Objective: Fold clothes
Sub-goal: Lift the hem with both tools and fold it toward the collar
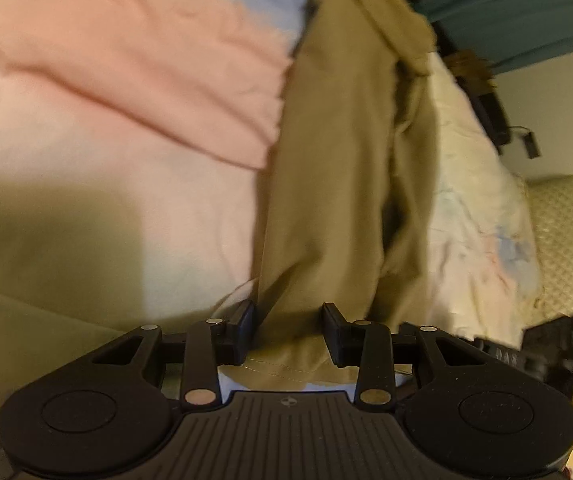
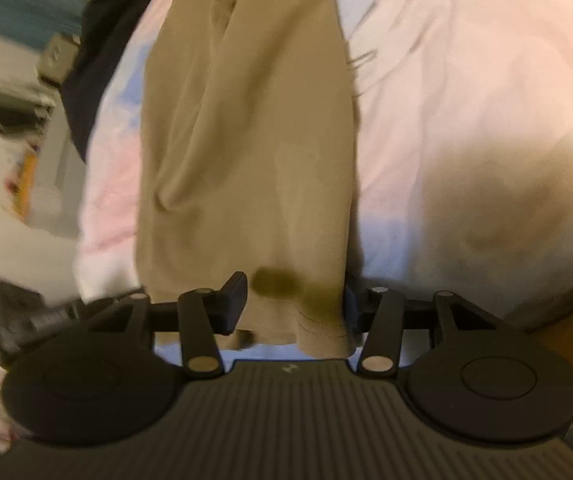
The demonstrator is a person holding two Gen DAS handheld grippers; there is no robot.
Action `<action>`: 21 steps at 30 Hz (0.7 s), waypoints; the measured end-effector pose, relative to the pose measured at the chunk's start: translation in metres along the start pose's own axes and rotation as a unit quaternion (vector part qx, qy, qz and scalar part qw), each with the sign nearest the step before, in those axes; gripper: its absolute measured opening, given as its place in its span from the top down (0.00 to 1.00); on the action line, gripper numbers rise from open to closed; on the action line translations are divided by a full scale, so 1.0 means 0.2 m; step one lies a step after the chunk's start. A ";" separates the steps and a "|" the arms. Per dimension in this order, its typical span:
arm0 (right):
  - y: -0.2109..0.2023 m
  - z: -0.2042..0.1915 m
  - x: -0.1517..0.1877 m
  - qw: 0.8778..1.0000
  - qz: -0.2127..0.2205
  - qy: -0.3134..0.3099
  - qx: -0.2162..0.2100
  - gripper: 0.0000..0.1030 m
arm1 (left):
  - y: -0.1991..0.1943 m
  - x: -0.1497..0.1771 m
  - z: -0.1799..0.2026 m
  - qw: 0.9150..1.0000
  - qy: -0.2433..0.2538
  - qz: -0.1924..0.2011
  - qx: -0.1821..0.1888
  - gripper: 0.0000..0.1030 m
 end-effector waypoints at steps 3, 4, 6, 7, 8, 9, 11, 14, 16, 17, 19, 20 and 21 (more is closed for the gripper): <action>0.01 -0.05 0.05 0.999 -0.007 -0.037 0.017 0.48 | -0.01 0.00 0.01 1.000 0.012 0.000 0.002 0.63; 0.01 -0.06 0.06 0.999 -0.014 -0.037 0.010 0.48 | -0.02 0.00 0.02 1.000 0.020 0.001 0.004 0.63; 0.01 -0.07 0.08 0.999 -0.027 -0.030 -0.011 0.54 | -0.03 0.01 0.05 0.999 0.045 0.004 -0.001 0.66; 0.01 -0.08 0.09 0.999 -0.028 -0.034 -0.016 0.67 | -0.02 0.02 0.06 0.998 0.055 0.005 -0.009 0.70; -0.01 -0.07 0.08 0.999 -0.018 -0.038 -0.002 0.87 | -0.02 0.02 0.06 0.998 0.061 0.006 -0.018 0.79; -0.04 -0.05 0.07 0.999 0.004 -0.042 0.022 0.88 | -0.02 0.01 0.06 0.998 0.059 0.007 -0.025 0.87; -0.11 -0.07 0.04 0.998 0.042 -0.041 0.024 0.90 | -0.03 -0.01 0.06 0.999 0.046 0.012 -0.021 0.91; -0.22 -0.10 -0.01 0.995 0.086 -0.044 0.010 0.90 | -0.12 -0.04 0.10 0.998 0.034 0.046 -0.006 0.93; -0.27 -0.13 -0.05 0.994 0.102 -0.046 0.002 0.90 | -0.20 -0.07 0.15 0.997 0.030 0.072 0.009 0.93; -0.31 -0.14 -0.07 0.993 0.108 -0.044 -0.003 0.90 | -0.25 -0.08 0.18 0.996 0.023 0.085 0.023 0.94; -0.38 -0.19 -0.11 0.991 0.125 -0.044 -0.015 0.90 | -0.36 -0.12 0.23 0.992 0.010 0.111 0.050 0.94; -0.42 -0.23 -0.14 0.989 0.135 -0.048 -0.022 0.90 | -0.41 -0.14 0.25 0.990 0.003 0.124 0.064 0.94; -0.47 -0.28 -0.16 0.987 0.149 -0.057 -0.029 0.90 | -0.46 -0.14 0.27 0.988 -0.006 0.135 0.076 0.94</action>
Point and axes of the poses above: each gripper's, at about its wrist camera, not at the fingertips, and y roughly the way its jaws point, z to its right, x to its underside, the point moved 5 cm from there along y, roughly the way its jaws point, and after that the axes turned 11 degrees about -x, right-handed, at the moved point
